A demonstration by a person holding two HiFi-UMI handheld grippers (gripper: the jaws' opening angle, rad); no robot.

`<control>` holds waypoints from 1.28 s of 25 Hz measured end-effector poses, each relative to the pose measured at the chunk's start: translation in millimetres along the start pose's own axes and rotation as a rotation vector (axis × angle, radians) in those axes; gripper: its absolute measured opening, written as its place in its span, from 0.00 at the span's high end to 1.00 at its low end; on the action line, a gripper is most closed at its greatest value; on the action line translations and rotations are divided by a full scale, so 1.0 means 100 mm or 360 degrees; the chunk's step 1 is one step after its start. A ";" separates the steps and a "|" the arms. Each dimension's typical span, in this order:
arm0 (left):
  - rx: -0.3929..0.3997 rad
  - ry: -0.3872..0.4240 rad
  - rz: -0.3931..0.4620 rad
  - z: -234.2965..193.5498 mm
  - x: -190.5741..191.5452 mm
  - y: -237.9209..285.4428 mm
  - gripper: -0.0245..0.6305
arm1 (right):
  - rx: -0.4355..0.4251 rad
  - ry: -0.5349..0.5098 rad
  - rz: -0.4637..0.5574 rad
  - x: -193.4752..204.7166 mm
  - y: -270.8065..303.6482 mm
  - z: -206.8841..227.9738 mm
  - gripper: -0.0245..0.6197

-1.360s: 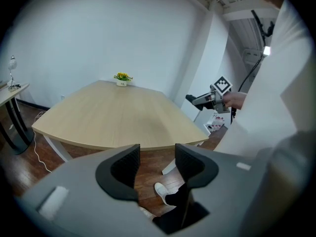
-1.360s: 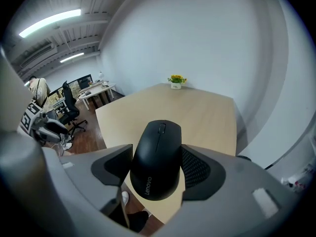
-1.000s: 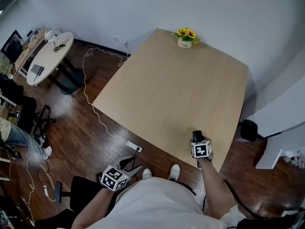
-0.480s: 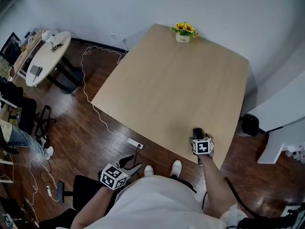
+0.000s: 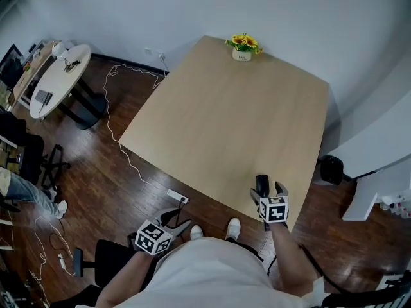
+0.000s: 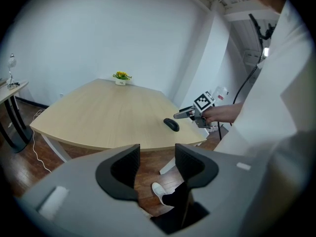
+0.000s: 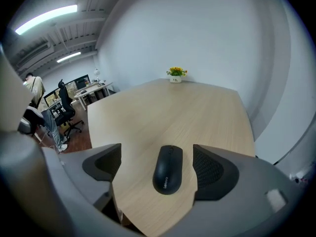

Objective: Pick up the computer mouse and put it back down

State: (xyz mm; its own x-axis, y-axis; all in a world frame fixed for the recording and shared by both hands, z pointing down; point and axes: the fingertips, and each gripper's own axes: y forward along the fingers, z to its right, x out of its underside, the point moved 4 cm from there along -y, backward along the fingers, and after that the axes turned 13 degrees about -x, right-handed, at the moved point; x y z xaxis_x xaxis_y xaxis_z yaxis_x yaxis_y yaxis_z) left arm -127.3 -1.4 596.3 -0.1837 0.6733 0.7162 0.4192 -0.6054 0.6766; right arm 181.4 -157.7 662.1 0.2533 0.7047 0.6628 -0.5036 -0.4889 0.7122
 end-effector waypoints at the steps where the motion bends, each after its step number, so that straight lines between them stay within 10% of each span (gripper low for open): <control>1: 0.0007 0.0006 0.0011 0.00 -0.02 0.00 0.65 | -0.0021 -0.0003 0.0055 -0.08 -0.19 -0.10 0.25; 13: 0.0116 0.0096 0.0135 0.11 -0.34 -0.09 0.65 | -0.0207 -0.0106 0.0294 -0.35 -2.00 -1.13 0.11; 32: 0.0203 0.0146 0.0176 0.17 -0.23 -0.31 0.65 | -0.0198 -0.0065 0.0359 -0.23 -2.23 -1.61 0.06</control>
State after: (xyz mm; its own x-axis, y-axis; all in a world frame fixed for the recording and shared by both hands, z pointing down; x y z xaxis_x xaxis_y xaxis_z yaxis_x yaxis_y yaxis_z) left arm -121.4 9.5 555.9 -0.2079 0.5607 0.8015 0.5498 -0.6107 0.5698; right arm 155.2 17.5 450.6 0.1549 0.5622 0.8123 -0.6484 -0.5625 0.5130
